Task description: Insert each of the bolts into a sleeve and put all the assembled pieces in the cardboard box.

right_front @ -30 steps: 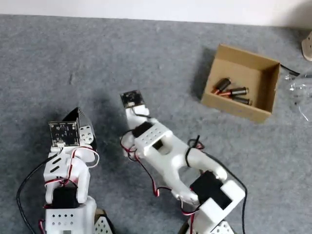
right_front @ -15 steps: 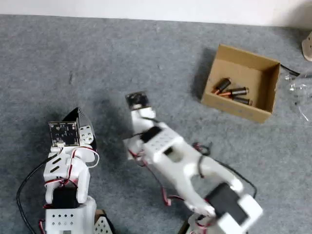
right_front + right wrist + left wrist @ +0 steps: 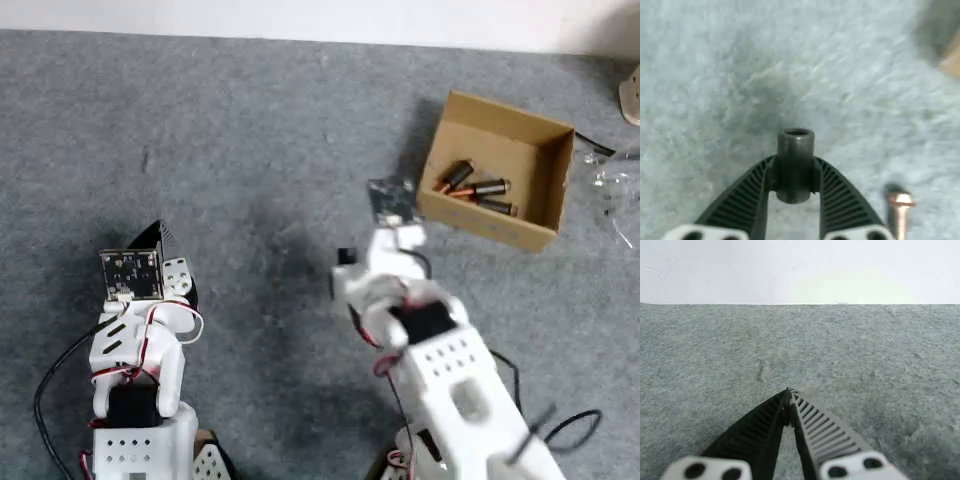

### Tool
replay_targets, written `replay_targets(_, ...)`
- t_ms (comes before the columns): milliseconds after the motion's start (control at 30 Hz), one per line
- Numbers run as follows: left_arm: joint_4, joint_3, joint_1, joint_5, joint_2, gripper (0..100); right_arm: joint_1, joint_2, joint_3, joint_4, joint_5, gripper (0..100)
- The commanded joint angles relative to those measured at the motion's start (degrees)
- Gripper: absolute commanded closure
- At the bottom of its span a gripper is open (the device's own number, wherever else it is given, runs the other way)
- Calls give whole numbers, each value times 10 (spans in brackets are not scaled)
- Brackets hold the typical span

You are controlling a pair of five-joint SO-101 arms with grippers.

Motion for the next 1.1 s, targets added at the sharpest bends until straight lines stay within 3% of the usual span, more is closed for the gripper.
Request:
replay_targets(0,-16,0,15,4,-10,990,58,-128,64,-42,13,994)
replay_targets(433,-29,12,135,3,-7,989,264,-557,313,-8,14,994)
replay_targets(1067,-8,12,135,3,-6,989,319,-557,325,15,13,994)
